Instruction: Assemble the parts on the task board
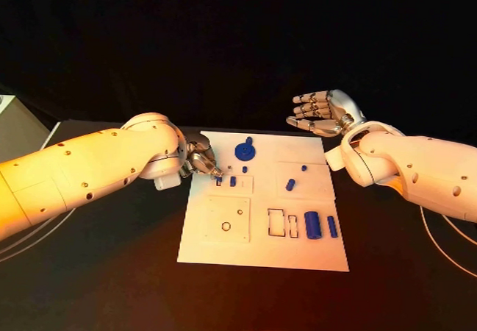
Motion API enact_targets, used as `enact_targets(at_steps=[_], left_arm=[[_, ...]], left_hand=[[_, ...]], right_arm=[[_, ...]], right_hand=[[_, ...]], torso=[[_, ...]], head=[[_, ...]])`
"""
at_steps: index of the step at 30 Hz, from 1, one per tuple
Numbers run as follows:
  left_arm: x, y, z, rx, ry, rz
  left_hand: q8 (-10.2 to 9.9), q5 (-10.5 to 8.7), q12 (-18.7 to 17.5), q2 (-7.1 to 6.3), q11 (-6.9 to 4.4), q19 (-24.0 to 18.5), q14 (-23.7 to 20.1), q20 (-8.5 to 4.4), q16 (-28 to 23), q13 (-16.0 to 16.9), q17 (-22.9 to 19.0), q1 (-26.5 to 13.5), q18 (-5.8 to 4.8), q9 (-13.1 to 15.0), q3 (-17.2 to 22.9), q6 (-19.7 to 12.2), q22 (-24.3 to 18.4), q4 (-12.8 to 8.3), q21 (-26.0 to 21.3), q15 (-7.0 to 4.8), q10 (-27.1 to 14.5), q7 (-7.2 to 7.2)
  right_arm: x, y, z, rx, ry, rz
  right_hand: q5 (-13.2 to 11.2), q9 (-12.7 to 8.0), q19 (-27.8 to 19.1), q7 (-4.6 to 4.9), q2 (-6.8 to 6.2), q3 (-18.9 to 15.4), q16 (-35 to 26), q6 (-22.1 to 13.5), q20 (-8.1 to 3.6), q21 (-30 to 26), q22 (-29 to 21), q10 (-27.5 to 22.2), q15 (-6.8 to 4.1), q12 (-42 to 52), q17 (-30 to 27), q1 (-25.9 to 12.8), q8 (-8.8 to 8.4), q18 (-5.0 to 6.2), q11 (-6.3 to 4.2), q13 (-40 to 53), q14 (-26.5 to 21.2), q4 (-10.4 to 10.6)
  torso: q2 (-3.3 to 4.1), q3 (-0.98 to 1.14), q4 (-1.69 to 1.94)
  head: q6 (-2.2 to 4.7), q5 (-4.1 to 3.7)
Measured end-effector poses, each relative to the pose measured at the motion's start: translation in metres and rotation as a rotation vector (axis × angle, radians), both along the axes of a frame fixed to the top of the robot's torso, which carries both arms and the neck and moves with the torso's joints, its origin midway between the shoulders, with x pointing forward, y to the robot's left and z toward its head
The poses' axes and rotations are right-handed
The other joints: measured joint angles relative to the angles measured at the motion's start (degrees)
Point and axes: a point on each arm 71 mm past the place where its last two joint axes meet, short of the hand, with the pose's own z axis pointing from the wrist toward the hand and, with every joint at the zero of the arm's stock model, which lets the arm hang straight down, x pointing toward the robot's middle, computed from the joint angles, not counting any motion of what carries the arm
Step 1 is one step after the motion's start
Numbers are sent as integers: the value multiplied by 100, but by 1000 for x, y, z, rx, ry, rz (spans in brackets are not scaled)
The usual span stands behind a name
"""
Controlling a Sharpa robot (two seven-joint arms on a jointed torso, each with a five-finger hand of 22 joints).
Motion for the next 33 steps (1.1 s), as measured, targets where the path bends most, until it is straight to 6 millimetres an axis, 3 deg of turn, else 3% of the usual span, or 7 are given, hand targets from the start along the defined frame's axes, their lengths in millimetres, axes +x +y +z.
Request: enact_targets(at_steps=[33], left_arm=[[1,0,-8,42,-5,-10]], left_hand=[[-13,5,0,-49,1,0,0,0,0,-11,0,-56,0,0,1,26,-1,0,26,0,-1,-8]], right_arm=[[0,0,0,1,-1,0]], right_hand=[[81,-10,0,0,0,16,0,0,0,0,0,0,0,0,-6,0,0,0,0,0,0,-16]], torso=[[-1,8,-2]], head=[[-47,9]])
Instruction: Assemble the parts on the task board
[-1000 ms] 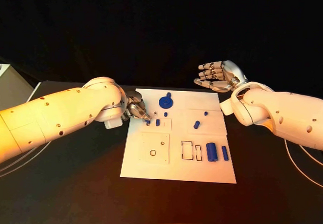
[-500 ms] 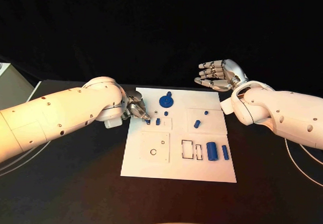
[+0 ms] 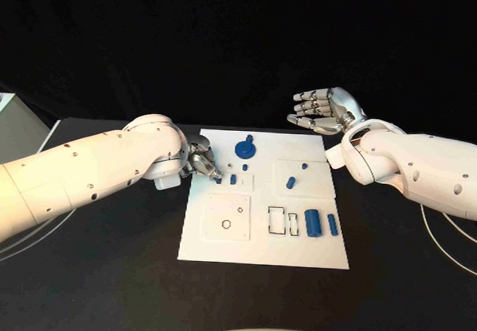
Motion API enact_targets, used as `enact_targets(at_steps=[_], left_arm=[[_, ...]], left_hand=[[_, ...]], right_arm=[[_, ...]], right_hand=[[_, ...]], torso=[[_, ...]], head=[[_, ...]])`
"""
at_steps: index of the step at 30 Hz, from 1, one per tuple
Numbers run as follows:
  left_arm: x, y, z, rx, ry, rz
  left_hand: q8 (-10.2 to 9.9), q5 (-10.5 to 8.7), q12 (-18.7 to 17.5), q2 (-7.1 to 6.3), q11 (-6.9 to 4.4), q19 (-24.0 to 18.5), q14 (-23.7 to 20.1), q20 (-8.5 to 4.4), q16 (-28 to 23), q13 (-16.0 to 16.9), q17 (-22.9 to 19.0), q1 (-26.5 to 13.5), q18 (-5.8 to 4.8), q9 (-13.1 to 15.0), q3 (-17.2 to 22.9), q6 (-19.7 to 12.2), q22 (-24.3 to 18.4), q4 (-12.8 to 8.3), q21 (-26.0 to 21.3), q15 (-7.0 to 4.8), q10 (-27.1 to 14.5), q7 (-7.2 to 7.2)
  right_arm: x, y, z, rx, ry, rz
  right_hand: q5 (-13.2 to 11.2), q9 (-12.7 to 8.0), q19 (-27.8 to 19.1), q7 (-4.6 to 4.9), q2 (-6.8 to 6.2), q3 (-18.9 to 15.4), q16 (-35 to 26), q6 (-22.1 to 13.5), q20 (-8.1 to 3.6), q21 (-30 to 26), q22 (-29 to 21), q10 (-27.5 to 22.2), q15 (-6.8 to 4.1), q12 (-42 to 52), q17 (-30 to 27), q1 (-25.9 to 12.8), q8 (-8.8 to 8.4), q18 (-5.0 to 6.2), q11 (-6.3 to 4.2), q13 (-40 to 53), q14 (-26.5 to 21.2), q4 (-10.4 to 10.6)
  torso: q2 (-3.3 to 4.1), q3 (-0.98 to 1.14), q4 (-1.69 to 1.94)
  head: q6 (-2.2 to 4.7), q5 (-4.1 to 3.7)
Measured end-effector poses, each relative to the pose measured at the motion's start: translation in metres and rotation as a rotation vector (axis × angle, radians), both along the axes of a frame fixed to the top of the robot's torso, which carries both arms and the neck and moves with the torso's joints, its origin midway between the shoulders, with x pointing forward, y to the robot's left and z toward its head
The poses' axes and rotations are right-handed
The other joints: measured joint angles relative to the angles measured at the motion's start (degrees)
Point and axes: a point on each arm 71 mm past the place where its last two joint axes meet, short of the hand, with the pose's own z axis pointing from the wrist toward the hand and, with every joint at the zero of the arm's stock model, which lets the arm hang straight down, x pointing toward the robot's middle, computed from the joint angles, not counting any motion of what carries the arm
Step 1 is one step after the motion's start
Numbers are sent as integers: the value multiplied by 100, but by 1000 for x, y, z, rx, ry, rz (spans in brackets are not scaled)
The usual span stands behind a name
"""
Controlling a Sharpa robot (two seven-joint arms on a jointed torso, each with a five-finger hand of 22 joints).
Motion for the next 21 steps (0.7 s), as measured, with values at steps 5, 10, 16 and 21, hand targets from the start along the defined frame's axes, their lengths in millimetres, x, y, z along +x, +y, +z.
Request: enact_targets(at_steps=[5,10,16,21], left_arm=[[0,0,-1,5,1,-2],[0,0,-2,9,3,-4],[0,0,-2,11,3,-8],[0,0,-2,13,4,-10]], left_hand=[[-1,20,0,0,0,0,0,0,0,0,0,0,0,-3,0,0,0,0,0,0,0,0],[-2,21,0,-7,0,0,0,0,0,0,0,-8,0,-4,0,0,0,0,0,0,0,0],[-2,21,0,-7,0,0,0,0,0,0,0,-8,0,-4,0,-1,0,0,0,0,0,1],[-2,21,0,-7,1,0,0,0,0,0,0,-8,0,-5,0,-1,-1,0,0,0,-1,1]], right_arm=[[0,0,0,0,0,0],[0,0,0,0,0,0],[0,0,0,0,0,0],[0,0,0,0,0,0]], right_hand=[[13,-2,0,0,0,0,0,0,0,0,0,0,0,0,0,0,0,0,0,0,0,0],[12,-2,0,0,0,0,0,0,0,0,0,0,0,0,0,0,0,0,0,0,0,0],[12,-2,0,0,0,0,0,0,0,0,0,0,0,0,1,0,0,0,0,0,0,0],[12,-1,0,0,0,0,0,0,0,0,0,0,0,0,1,0,0,0,0,0,0,0]], torso=[[1,-1,-1],[1,-2,1],[-3,-4,5],[-4,-5,5]], head=[[-18,-5],[-25,-14],[-30,-22],[-31,-19]])
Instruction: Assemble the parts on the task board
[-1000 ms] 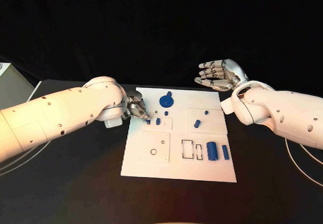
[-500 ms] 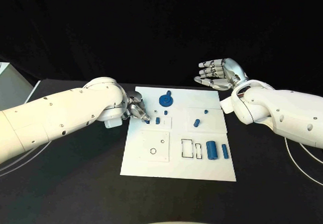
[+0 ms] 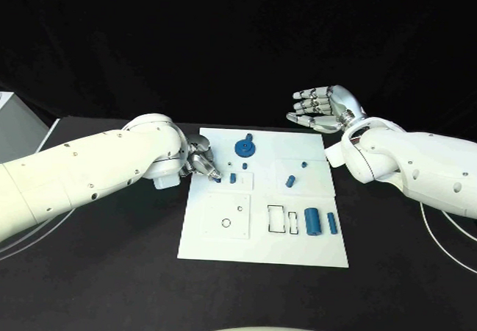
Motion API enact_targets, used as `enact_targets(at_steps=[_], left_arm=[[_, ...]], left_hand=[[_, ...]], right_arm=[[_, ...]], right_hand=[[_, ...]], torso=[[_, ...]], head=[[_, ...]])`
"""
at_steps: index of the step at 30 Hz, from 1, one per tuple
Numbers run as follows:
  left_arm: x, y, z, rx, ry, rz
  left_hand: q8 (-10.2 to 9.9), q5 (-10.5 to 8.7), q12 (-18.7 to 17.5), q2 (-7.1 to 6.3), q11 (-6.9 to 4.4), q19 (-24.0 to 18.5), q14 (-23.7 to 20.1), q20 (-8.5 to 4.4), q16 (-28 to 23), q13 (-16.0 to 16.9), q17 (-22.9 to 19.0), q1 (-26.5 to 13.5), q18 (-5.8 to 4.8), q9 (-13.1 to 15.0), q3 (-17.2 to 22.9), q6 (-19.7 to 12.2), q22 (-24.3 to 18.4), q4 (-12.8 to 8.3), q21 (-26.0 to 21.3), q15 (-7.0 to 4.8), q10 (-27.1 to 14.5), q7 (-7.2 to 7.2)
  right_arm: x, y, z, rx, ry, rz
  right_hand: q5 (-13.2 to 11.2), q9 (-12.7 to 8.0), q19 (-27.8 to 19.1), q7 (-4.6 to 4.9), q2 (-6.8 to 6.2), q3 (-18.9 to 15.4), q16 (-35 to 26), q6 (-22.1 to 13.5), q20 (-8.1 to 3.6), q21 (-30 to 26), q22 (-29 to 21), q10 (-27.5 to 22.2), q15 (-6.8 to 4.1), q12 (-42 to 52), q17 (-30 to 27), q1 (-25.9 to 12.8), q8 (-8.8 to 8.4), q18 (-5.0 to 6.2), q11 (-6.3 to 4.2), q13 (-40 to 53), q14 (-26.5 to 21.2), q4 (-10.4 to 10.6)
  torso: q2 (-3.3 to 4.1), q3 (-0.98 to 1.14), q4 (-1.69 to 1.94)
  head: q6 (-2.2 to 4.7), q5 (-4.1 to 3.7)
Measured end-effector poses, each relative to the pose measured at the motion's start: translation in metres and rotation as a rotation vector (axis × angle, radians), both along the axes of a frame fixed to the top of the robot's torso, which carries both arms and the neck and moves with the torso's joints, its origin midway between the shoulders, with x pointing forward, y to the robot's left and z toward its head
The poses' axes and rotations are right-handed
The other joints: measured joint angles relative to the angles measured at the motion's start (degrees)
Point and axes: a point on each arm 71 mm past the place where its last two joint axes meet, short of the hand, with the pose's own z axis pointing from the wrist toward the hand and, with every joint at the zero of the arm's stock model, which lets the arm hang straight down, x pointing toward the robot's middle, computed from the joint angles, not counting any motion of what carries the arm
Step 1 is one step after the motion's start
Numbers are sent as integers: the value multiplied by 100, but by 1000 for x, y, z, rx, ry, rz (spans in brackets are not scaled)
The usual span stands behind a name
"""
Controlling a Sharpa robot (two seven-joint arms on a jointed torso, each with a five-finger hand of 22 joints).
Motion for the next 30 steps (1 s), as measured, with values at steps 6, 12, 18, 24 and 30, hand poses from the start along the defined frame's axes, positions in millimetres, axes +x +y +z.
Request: enact_targets(at_steps=[6,12,18,24,30], left_arm=[[0,-1,0,2,0,-2],[1,-4,-1,4,-1,-3],[1,-6,-4,6,2,-4],[2,-7,-5,9,0,-5],[2,-8,-5,13,-1,-6]], left_hand=[[1,0,0,-1,0,0,0,0,0,-3,0,-1,0,2,0,0,0,0,0,0,0,1],[3,-3,0,2,0,0,0,0,0,-6,0,1,0,0,0,9,0,0,0,0,0,9],[0,-14,0,3,1,0,0,0,0,-6,0,3,0,-17,0,22,0,0,0,0,1,22],[-29,19,0,18,10,0,0,0,0,7,0,18,0,-12,0,52,0,0,0,0,35,31],[-31,63,0,18,1,0,0,0,0,20,0,18,0,-18,0,70,0,0,0,0,46,28]], right_arm=[[0,0,0,0,0,0],[0,0,0,0,0,1],[0,1,0,1,0,2],[0,1,0,1,1,4],[-1,2,0,1,1,4]], right_hand=[[0,0,0,0,0,0,0,0,0,0,0,0,0,0,0,0,0,0,0,0,0,0],[0,0,0,0,0,0,0,0,0,0,0,0,0,0,1,0,0,0,0,0,0,0],[-1,0,0,0,0,0,0,0,0,0,0,0,0,0,1,0,0,0,0,0,0,0],[-1,0,0,0,0,0,0,0,0,0,0,0,0,0,1,0,0,0,0,0,0,0],[-1,0,0,0,0,0,0,0,0,0,0,0,0,0,1,0,0,0,0,0,0,0]], torso=[[1,0,0],[5,0,-2],[8,4,-7],[5,5,-7],[1,5,-3]], head=[[-1,1],[-8,-5],[-20,-13],[-37,-26],[-39,-36]])
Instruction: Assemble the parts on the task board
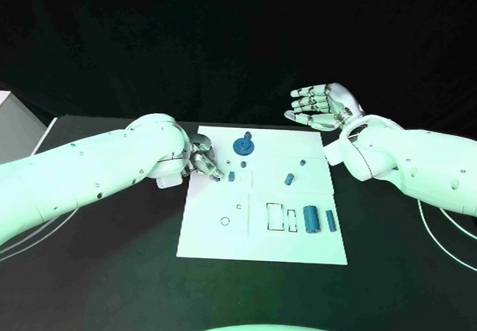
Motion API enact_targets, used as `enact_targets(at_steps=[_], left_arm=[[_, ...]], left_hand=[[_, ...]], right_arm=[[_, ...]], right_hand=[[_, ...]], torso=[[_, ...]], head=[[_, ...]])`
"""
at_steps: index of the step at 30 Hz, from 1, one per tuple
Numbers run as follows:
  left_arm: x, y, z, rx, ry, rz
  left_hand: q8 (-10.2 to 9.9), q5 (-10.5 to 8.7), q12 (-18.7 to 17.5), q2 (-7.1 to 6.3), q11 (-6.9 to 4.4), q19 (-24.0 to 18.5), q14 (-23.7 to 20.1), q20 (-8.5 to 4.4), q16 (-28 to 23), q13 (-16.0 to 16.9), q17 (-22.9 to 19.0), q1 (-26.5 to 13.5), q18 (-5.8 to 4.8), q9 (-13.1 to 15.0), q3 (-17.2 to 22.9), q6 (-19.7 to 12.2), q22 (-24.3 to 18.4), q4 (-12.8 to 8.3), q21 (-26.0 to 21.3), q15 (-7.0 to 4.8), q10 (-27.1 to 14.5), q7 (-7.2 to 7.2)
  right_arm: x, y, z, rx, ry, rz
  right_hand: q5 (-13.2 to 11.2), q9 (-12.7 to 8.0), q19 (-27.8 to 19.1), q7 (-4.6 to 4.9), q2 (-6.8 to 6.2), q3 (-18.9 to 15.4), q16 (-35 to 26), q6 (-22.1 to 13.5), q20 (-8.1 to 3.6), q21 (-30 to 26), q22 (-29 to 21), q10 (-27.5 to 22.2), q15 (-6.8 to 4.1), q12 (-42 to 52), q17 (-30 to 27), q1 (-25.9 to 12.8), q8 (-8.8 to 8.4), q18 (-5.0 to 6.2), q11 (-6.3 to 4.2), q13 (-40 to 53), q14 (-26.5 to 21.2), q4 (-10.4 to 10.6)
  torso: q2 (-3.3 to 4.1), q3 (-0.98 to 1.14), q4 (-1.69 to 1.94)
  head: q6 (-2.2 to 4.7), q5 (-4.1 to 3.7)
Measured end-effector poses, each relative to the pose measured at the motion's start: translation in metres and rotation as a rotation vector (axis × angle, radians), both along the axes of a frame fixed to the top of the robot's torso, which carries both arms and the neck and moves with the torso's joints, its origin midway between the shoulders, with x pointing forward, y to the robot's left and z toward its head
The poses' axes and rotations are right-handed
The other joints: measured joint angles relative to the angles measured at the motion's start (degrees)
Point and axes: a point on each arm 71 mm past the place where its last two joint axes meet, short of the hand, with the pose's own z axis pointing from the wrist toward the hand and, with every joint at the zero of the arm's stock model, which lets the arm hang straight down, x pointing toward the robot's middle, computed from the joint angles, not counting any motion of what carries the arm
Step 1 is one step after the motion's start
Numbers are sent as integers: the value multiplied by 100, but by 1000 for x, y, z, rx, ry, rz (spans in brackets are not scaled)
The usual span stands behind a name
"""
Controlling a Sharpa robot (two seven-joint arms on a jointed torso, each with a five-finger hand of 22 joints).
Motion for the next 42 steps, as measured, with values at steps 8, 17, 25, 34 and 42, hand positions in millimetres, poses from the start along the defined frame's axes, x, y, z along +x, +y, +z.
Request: enact_targets(at_steps=[8,17,25,34,42], left_arm=[[1,1,-1,-2,-3,4],[1,6,-2,-13,-11,17],[-1,7,-2,-23,-18,22],[-4,10,-2,-34,-25,27],[-4,22,2,-46,-39,57]], left_hand=[[-82,-14,-76,-87,0,0,19,0,0,-101,0,-169,0,-3,-154,19,0,-154,0,-24,0,-24],[-222,-85,-377,-172,1,-63,0,-1,0,-561,0,-644,-1,-92,-167,-94,0,-343,-93,-43,-397,-29],[-238,-83,-344,-168,50,-63,0,-1,0,-564,0,-650,-1,-85,-644,-137,0,25,-93,-43,-424,10],[-186,-84,-302,-168,49,-63,0,-1,0,-542,0,-649,-1,-73,-945,-212,0,327,-93,-43,-424,7],[-151,-139,-293,-175,70,-63,0,-1,0,-571,0,-702,-1,-66,-1243,-244,-1,451,-112,-43,-444,16]], right_arm=[[0,0,0,0,0,0],[0,-1,0,1,0,-1],[0,-1,0,1,1,-2],[0,-2,0,2,1,-3],[-1,-3,0,2,2,-5]], right_hand=[[0,-6,0,0,0,0,0,0,0,0,0,0,0,0,-11,0,0,0,0,0,0,0],[0,-6,0,0,0,0,0,0,0,0,0,0,21,0,-11,0,0,0,0,0,-21,0],[0,-6,0,0,0,0,0,0,0,0,0,0,21,0,-10,0,0,0,0,0,-21,0],[0,-6,0,0,0,0,0,0,0,0,0,0,21,0,-10,0,0,0,0,0,-21,0],[0,-14,0,0,0,0,0,0,0,0,0,0,-1,0,-15,0,0,0,0,0,-42,0]], torso=[[-4,-1,3],[-3,-5,2],[2,-9,3],[4,-13,8],[0,-12,10]], head=[[7,-7],[23,-15],[27,-19],[27,-18],[31,-21]])
